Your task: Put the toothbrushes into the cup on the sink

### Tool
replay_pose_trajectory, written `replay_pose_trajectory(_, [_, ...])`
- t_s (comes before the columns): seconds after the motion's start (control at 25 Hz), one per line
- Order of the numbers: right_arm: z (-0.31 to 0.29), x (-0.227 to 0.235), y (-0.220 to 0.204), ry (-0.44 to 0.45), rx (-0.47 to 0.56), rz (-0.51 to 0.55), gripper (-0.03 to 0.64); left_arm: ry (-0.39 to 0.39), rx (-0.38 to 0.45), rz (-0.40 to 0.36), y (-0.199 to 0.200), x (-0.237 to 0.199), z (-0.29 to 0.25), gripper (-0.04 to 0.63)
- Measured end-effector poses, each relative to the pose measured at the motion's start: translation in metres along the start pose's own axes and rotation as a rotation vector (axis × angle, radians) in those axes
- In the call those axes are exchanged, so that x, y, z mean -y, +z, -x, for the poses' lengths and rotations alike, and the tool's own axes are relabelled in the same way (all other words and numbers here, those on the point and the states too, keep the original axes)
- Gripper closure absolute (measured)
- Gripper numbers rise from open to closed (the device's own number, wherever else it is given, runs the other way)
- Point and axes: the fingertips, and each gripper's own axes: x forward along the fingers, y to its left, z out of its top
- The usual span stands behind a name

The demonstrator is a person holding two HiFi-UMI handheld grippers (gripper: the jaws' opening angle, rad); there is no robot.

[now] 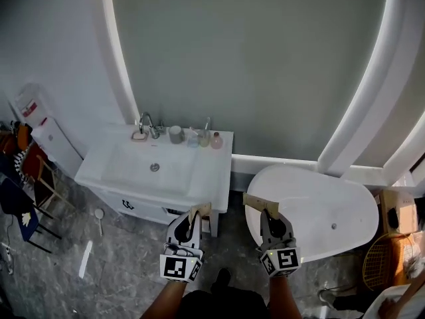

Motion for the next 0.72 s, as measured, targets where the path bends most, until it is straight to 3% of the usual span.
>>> replay_pose_trajectory(0.36, [-0.074,0.021,0.010,0.077,-0.005,0.006,0.571,0.078,-0.008,-0.017,0.000,-0.028,-0.053,0.552])
replay_pose_trajectory(0.72, [-0.111,0.002,-0.009,0.108,-0.029,-0.013,0.571,0.149,-0.003,-0.029,-0.004,-0.082,-0.059,0.552])
